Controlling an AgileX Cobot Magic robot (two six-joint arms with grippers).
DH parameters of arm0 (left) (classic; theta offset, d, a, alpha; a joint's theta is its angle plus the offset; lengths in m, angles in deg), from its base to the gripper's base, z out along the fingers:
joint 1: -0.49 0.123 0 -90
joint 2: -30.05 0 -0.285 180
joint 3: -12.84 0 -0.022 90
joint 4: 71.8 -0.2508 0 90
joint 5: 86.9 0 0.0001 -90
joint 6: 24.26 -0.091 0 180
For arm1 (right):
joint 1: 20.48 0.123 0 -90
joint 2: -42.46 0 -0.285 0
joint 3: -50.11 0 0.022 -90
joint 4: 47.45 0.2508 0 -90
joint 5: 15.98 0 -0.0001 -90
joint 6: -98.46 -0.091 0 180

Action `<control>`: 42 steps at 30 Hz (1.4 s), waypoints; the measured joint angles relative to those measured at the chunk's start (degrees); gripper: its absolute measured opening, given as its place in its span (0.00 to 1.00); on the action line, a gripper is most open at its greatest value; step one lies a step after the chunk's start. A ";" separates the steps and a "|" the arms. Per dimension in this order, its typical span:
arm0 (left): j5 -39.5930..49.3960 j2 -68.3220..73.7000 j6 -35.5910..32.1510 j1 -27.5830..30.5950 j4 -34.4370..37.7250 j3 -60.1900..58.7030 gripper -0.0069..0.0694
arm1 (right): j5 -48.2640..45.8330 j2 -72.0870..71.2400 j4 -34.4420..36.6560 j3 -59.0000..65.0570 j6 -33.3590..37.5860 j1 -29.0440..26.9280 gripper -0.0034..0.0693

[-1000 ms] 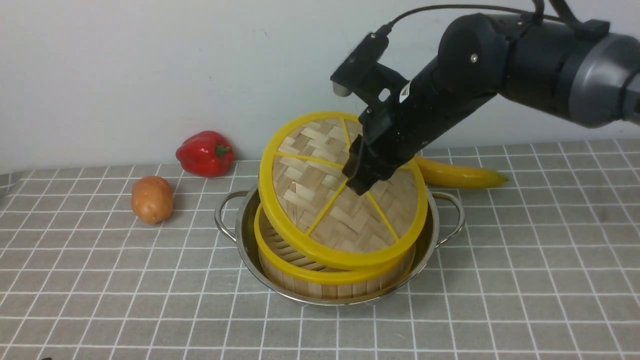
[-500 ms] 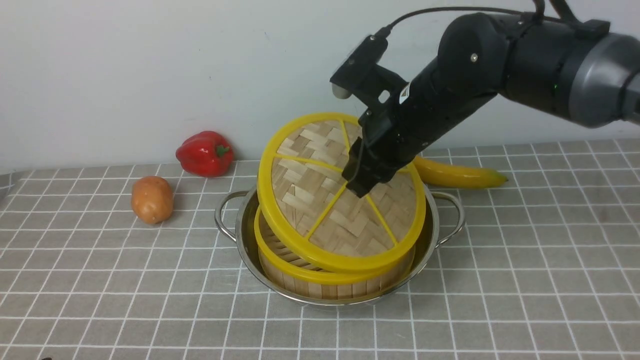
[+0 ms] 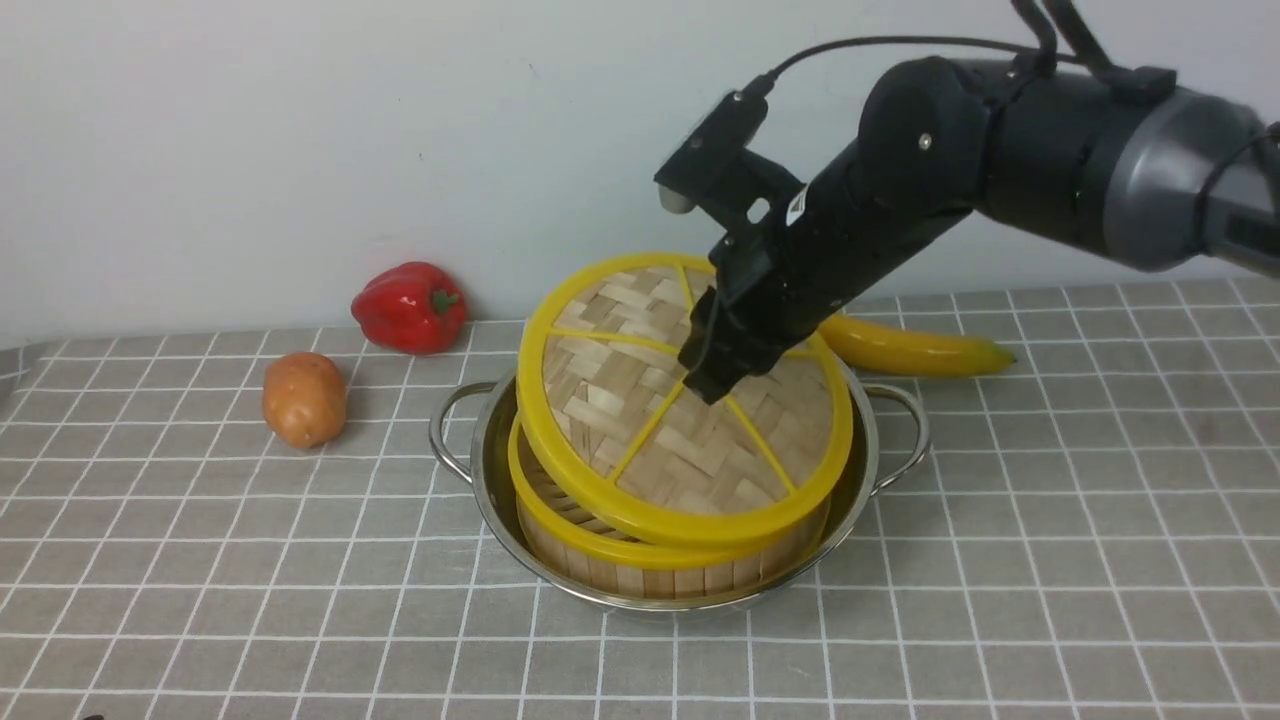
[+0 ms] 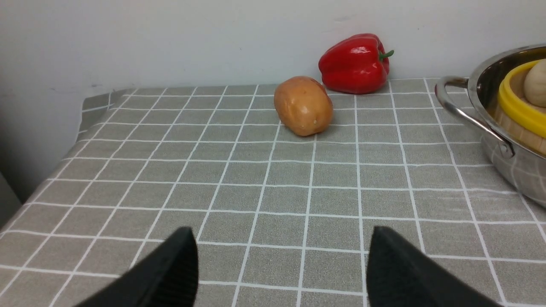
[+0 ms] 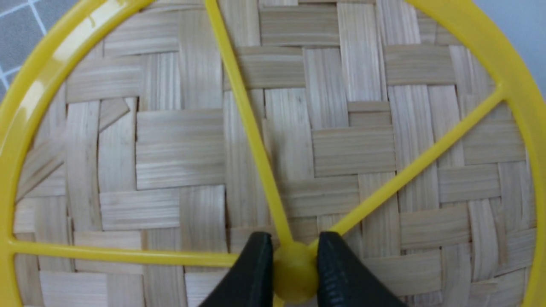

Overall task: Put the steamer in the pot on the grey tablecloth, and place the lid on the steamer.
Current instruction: 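Place the bamboo steamer lid onto the steamer basket in the pot with the right gripper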

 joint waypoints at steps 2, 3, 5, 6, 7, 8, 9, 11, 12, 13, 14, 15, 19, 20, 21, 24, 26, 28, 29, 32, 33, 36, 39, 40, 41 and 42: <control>0.00 0.00 0.00 0.00 0.00 0.00 0.74 | 0.86 0.00 0.22 0.00 0.59 0.00 0.25; 0.00 0.00 0.00 0.00 0.00 0.00 0.74 | 1.31 0.07 0.32 0.00 0.88 0.00 0.25; 0.00 0.00 0.00 0.00 0.00 0.00 0.74 | 2.92 0.51 0.71 0.00 1.58 0.00 0.25; 0.00 0.00 0.00 0.00 0.00 0.00 0.74 | 3.66 0.90 1.04 -0.06 1.83 0.00 0.25; 0.00 0.00 0.00 0.00 0.00 0.00 0.74 | 4.11 1.36 1.61 -0.11 1.88 0.00 0.25; 0.00 0.00 0.00 0.00 0.00 0.00 0.74 | 4.33 1.89 1.95 -0.19 1.94 0.00 0.25; 0.00 0.00 0.00 0.00 0.00 0.00 0.74 | 4.50 2.40 2.53 -0.26 2.00 0.00 0.25; 0.00 0.00 0.00 0.00 0.00 0.00 0.74 | 4.71 3.18 3.20 -0.43 2.06 0.18 0.25; 0.00 0.00 0.00 0.00 0.00 0.00 0.74 | 4.71 3.25 3.21 -0.43 2.06 0.18 0.25; 0.00 0.00 0.00 0.00 0.00 0.00 0.74 | 4.71 3.52 3.36 -0.46 2.12 0.37 0.25; 0.00 0.00 0.00 0.00 0.00 0.00 0.74 | 4.65 3.64 3.36 -0.46 2.19 0.44 0.25; 0.00 0.00 0.00 0.00 0.00 0.00 0.74 | 4.65 3.63 3.41 -0.46 2.19 0.44 0.25; 0.00 0.00 0.00 0.00 0.00 0.00 0.74 | 2.93 3.40 3.12 -1.23 2.25 0.44 0.25; 0.00 0.00 0.00 0.00 0.00 0.00 0.74 | 2.72 3.28 2.94 -1.32 2.25 0.44 0.25; 0.00 0.00 0.00 0.00 0.00 0.00 0.74 | 1.01 2.98 2.51 -2.08 2.03 0.44 0.25; 0.00 0.00 0.00 0.00 0.00 0.00 0.74 | -2.00 1.70 0.98 -3.62 1.33 0.44 0.25; 0.00 0.00 0.00 0.00 0.00 0.00 0.74 | -2.83 0.61 -0.71 -4.63 0.01 0.44 0.25; 0.00 0.00 0.00 0.00 0.00 0.00 0.74 | -3.74 -1.08 -2.49 -5.97 -2.02 0.44 0.25; 0.00 0.00 0.00 0.00 0.00 0.00 0.74 | -4.57 -2.00 -3.04 -6.42 -2.83 0.44 0.25; 0.00 0.00 0.00 0.00 0.00 0.00 0.74 | -7.25 -3.71 -3.10 -6.89 -3.88 0.39 0.25; 0.00 0.00 0.00 0.00 0.00 0.00 0.74 | -10.22 -4.63 -3.10 -7.07 -4.59 0.39 0.25; 0.00 0.00 0.00 0.00 0.00 0.00 0.74 | -14.65 -4.43 -3.10 -7.07 -5.48 0.45 0.25; 0.00 0.00 0.00 0.00 0.00 0.00 0.74 | -16.15 -3.44 -3.23 -6.42 -5.98 0.63 0.25; 0.00 0.00 0.00 0.00 0.00 0.00 0.74 | -15.48 -3.08 -3.48 -5.73 -5.98 0.83 0.25; 0.00 0.00 0.00 0.00 0.00 0.00 0.74 | -15.31 -3.07 -3.53 -5.61 -5.98 0.84 0.25; 0.00 0.00 0.00 0.00 0.00 0.00 0.74 | -13.20 -2.42 -3.54 -4.74 -5.64 1.05 0.25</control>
